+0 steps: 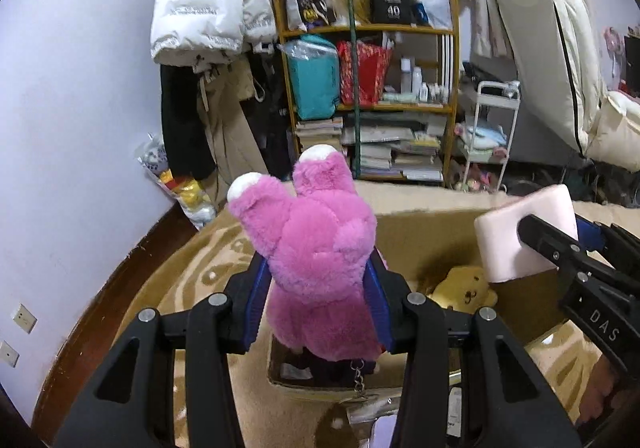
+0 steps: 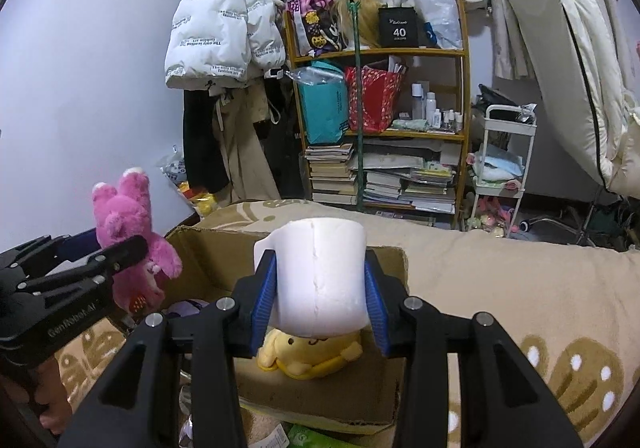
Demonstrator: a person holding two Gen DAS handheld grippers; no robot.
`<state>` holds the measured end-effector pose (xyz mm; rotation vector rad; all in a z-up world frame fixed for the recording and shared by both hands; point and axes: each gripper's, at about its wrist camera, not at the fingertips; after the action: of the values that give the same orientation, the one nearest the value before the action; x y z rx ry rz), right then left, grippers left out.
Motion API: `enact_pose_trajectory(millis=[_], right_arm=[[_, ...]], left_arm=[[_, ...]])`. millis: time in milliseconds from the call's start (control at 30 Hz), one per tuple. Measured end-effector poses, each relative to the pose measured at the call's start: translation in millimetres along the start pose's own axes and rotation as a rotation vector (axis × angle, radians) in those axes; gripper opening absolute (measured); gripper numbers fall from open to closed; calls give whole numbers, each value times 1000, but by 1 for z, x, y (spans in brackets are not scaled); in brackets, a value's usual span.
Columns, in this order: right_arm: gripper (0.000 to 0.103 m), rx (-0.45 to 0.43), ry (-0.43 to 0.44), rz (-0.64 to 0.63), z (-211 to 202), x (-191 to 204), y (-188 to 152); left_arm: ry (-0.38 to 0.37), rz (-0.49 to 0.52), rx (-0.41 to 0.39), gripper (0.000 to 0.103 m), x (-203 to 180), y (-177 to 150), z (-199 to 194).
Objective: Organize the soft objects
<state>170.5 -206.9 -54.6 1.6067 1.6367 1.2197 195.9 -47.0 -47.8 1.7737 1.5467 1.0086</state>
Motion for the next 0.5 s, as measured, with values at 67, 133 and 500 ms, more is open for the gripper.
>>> enact_pose_trajectory(millis=[67,133,500], right_arm=[[46,12,21,3,5,-2,-3],[46,29,33,5,10,-3,-8],[50,82,42,-12,15,2,-20]], left_arm=[[3,4,22,45,-2,-2,5],[10,12,32,46,-3,-5,8],[64,3,48,69,5,-11,11]])
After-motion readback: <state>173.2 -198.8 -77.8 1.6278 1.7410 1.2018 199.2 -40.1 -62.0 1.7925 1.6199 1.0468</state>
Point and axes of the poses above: each gripper's, at about its wrist camera, not at the fingertips, and z roughly the way its jaws point, x to its left, y to its top, and after that the axes turned 8 degrees about y, right-handed
